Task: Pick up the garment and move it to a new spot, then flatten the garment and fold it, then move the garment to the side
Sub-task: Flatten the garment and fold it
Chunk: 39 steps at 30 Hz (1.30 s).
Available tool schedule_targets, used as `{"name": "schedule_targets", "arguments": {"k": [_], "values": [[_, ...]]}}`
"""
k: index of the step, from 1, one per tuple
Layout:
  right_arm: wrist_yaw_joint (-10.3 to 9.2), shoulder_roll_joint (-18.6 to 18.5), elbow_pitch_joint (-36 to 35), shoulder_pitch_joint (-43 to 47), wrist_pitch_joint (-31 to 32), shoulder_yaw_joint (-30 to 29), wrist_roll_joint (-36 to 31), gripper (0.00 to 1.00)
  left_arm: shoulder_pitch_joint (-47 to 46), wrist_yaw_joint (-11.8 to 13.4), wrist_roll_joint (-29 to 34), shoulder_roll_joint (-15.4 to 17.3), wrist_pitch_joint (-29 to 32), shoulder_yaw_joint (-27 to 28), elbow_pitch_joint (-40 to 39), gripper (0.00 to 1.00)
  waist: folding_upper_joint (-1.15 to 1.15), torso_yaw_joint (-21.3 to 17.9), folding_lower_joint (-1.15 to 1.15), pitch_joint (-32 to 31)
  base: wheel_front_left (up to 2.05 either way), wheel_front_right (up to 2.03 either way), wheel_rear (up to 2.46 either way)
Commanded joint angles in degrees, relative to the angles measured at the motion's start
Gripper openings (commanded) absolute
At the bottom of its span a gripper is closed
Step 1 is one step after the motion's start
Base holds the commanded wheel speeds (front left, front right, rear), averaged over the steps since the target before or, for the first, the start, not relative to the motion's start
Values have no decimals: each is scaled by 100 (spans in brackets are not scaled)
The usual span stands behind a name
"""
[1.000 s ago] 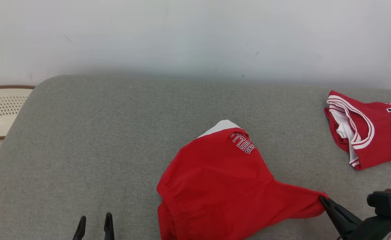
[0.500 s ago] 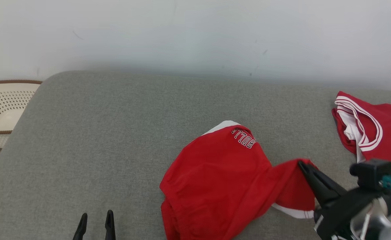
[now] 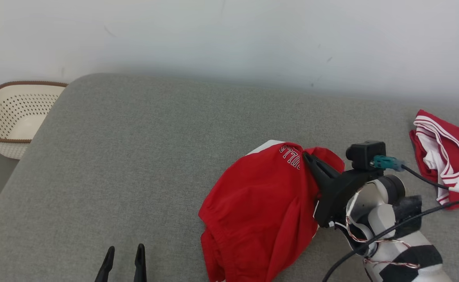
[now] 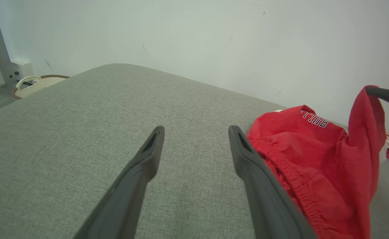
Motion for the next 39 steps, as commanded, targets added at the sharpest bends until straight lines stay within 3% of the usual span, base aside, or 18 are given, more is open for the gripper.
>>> {"name": "schedule_targets", "arguments": {"k": [1,7,8,9,10,17,23,32,39], "values": [[3,82,279,-158,-144,70,-14,0,-81,-1,26,0,-21,-25,20,100,0,72,0,16,0,0,0],[3,423,1922,-807,-941,360,-149,3,-122,-38,13,0,-21,-96,77,100,0,198,0,33,0,0,0],[3,489,2155,-882,-1072,397,-162,24,-130,-47,13,0,-21,-113,83,100,0,212,0,35,0,0,0],[3,559,2370,-939,-1174,418,-150,93,-139,-60,16,0,-21,-126,92,100,0,225,0,36,0,0,0],[3,617,2550,-998,-1263,449,-122,100,-143,-55,22,0,-21,-137,99,100,0,229,0,34,0,0,0],[3,626,3063,-1148,-1582,681,90,100,-76,-53,42,0,-21,-53,99,100,0,109,0,5,0,0,0],[3,380,2900,-974,-1806,797,390,100,-26,-98,61,0,-21,-27,91,100,0,-115,0,-14,0,0,0],[3,-195,1656,-234,-2358,213,419,100,35,-154,85,-1,-21,-16,64,100,0,-352,0,18,0,0,0],[3,-173,153,837,-2387,-742,-224,100,18,-454,101,-1,-21,-277,338,100,0,-531,0,62,0,0,0]]}}
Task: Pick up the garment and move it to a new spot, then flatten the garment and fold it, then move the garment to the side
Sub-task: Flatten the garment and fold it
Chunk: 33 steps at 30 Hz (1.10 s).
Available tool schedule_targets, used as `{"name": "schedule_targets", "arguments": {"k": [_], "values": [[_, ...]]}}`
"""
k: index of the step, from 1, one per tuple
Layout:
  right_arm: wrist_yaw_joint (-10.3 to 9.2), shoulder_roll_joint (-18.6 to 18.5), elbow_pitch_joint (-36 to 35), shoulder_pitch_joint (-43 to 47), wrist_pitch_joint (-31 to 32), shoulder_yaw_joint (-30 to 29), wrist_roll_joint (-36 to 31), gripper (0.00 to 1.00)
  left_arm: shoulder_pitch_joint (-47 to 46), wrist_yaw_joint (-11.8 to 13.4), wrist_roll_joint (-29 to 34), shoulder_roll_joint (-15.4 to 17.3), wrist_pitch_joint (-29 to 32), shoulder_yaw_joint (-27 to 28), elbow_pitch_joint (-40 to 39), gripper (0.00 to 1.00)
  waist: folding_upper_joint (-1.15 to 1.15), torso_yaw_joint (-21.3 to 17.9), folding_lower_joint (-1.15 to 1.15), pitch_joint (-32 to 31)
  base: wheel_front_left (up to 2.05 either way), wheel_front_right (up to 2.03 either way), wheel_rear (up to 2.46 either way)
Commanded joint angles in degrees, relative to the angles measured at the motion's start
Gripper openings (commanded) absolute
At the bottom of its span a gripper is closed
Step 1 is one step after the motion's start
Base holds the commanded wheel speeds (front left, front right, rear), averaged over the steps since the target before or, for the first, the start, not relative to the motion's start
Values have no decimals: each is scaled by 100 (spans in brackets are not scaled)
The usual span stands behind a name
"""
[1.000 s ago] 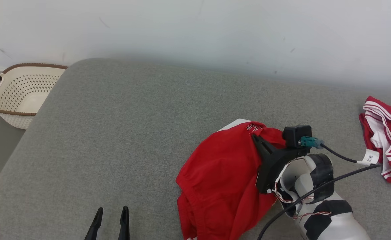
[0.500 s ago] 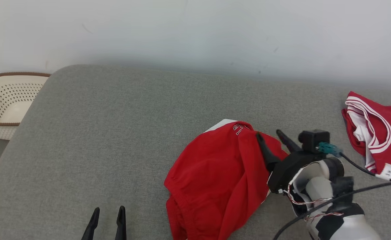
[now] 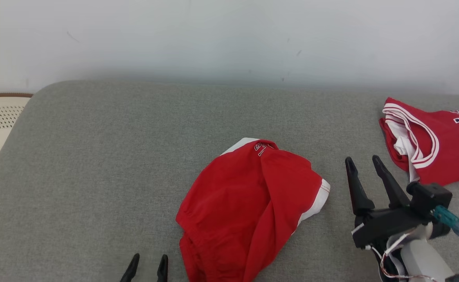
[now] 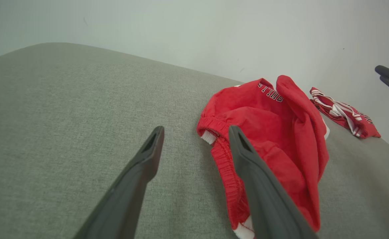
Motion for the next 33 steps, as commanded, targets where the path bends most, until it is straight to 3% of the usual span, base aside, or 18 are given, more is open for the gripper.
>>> {"name": "schedule_targets", "arguments": {"k": [1,13,21,31,32,33], "values": [[3,99,-254,319,-23,-179,-197,100,68,-59,68,1,-21,-85,102,100,0,-62,0,13,0,0,0],[3,680,-1597,1642,-25,-795,-1204,100,9,-304,176,1,-21,-714,567,100,0,-199,0,72,0,0,0],[3,962,-1715,2015,-26,-877,-1338,100,-96,-357,260,1,-21,-1034,807,100,0,-263,0,167,0,0,0],[3,961,-1678,1876,-26,-771,-1321,100,-440,-471,307,4,-21,-1419,1534,100,0,-469,0,291,0,0,0],[3,963,-1666,1863,-26,-749,-1315,100,-530,-483,355,-2,-21,-1465,1556,69,0,-501,0,298,0,0,0],[3,966,-1657,1851,-26,-743,-1307,100,-602,-490,337,-3,-21,-1473,1537,5,0,-524,0,302,0,0,0]]}}
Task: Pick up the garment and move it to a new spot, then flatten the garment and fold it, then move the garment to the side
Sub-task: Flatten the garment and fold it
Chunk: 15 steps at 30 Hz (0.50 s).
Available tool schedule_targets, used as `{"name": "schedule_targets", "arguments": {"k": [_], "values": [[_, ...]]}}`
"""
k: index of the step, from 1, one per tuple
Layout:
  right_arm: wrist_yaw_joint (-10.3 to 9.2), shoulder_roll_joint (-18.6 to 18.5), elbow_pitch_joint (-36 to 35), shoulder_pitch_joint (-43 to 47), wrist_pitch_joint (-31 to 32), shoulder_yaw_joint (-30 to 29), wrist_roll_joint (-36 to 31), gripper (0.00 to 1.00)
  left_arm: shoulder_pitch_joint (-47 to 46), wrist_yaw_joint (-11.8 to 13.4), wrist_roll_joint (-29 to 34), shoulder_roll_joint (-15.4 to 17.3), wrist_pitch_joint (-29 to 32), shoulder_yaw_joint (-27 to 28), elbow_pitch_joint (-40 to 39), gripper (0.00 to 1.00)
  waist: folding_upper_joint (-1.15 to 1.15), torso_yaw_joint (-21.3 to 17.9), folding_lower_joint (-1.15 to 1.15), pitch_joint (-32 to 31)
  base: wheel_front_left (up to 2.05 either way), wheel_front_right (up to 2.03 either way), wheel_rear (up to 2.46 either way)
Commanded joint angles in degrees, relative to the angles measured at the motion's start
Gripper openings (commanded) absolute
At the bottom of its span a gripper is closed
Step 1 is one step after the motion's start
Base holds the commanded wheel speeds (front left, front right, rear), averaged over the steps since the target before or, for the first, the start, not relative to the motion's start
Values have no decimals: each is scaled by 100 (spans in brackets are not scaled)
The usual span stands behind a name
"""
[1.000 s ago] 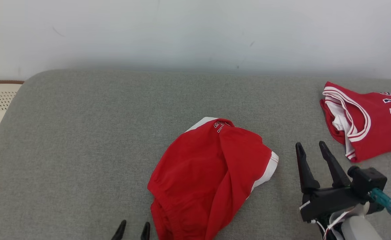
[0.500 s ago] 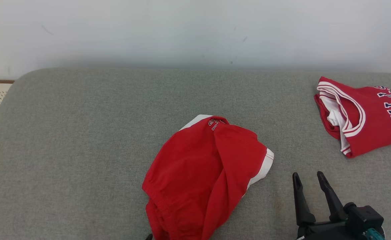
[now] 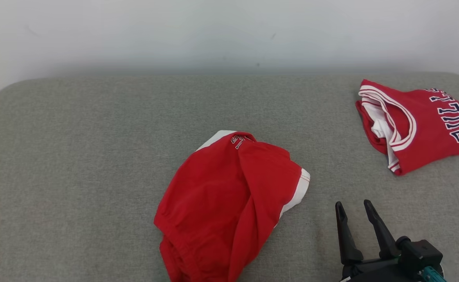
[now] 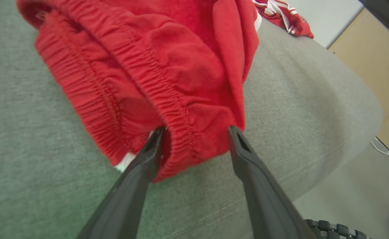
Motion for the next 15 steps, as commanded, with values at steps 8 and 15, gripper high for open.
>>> {"name": "schedule_targets", "arguments": {"k": [8,15], "values": [[3,7,64,-7,-25,-55,42,100,-267,-29,184,94,-21,420,-1008,0,0,-28,0,2,0,0,0],[3,33,195,-165,-25,71,60,100,-487,-30,253,479,-21,903,-1340,0,0,-70,0,6,0,0,0]]}}
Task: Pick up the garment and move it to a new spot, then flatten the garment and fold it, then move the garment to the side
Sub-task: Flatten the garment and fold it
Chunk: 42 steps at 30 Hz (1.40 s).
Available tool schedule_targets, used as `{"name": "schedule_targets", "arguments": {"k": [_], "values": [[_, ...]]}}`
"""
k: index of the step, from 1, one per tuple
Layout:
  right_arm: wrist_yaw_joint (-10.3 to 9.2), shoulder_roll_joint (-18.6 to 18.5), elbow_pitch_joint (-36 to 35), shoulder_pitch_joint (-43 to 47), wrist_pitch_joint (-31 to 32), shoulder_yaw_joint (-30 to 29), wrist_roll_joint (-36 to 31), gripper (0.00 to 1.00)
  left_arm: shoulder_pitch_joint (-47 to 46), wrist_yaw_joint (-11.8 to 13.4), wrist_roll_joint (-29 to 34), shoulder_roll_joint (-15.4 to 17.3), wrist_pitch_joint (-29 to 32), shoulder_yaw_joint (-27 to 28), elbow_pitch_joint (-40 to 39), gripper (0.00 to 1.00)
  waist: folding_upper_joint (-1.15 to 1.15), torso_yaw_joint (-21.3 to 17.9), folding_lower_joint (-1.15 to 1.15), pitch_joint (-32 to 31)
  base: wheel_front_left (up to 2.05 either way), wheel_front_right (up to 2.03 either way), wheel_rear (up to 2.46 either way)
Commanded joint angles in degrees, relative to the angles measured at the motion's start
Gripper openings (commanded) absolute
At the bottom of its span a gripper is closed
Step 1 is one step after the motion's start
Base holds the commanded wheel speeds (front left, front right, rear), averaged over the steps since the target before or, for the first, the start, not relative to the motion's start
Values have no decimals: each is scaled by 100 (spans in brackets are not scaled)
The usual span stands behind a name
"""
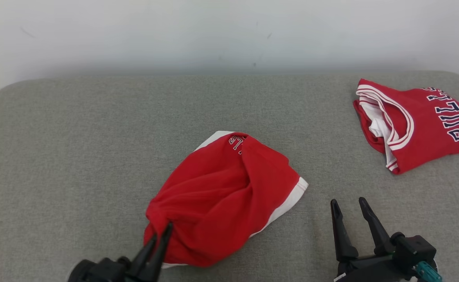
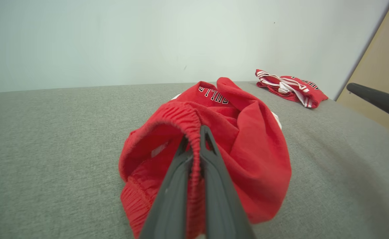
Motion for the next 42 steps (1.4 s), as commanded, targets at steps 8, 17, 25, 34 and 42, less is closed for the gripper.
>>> {"name": "schedule_targets", "arguments": {"k": [8,17,25,34,42], "values": [[3,-45,242,-260,-25,79,85,100,-550,2,-164,464,-21,316,298,0,0,-293,0,99,0,0,0],[3,-7,422,-432,-25,65,85,100,-1051,0,-415,711,-21,493,1031,0,0,-578,0,208,0,0,0],[3,40,530,-413,-25,3,42,100,-1136,0,-340,597,-21,985,1548,32,0,-629,0,199,0,0,0],[3,75,539,-300,-26,-65,23,100,-663,0,-227,271,-21,1116,1349,100,0,-387,0,98,0,0,0],[3,77,523,-157,-26,-96,36,100,134,20,-82,-104,-21,1432,791,100,0,-104,0,-16,0,0,0]]}}
